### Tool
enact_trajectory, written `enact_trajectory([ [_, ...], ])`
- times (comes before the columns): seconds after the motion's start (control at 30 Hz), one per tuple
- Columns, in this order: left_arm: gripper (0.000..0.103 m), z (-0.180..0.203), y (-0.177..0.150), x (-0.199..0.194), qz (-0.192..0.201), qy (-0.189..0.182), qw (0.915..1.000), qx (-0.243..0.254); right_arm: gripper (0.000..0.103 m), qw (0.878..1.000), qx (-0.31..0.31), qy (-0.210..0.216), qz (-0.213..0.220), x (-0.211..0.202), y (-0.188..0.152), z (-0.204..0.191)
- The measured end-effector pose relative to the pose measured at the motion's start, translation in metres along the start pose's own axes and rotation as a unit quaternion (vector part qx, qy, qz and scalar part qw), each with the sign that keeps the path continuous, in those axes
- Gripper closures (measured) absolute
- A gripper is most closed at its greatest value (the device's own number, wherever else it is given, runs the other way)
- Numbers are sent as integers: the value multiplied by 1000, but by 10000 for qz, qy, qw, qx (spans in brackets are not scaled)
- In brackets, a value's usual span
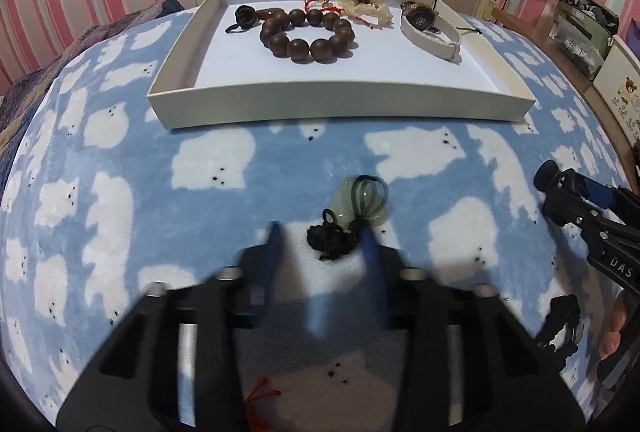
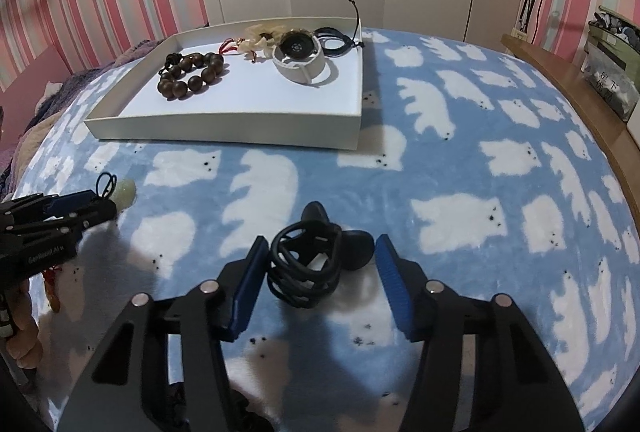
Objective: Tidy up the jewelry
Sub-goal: 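Lower the right tool around the black claw clip while the left tool grasps the jade pendant's cord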
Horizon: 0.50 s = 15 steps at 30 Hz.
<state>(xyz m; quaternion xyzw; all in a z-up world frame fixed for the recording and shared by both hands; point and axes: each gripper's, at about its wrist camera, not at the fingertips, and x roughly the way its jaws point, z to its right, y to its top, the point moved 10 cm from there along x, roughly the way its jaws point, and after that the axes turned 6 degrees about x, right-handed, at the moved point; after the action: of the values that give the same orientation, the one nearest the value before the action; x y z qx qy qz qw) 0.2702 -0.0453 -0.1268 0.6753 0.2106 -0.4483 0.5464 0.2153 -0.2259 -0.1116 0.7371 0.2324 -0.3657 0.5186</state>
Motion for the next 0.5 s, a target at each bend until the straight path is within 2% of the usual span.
enact_trajectory([
  [0.03,79,2,1,0,-2,-105,9999,-6,47,10000,12,17,-3,0,0,0],
  [0.23,79,3,3,3,8,-134,9999,47,47,10000,23,48,-24,1,1,-1],
  [0.5,82,9,2,-2,20,-60,9999,88,48,9999,20,137,16,0,1,0],
])
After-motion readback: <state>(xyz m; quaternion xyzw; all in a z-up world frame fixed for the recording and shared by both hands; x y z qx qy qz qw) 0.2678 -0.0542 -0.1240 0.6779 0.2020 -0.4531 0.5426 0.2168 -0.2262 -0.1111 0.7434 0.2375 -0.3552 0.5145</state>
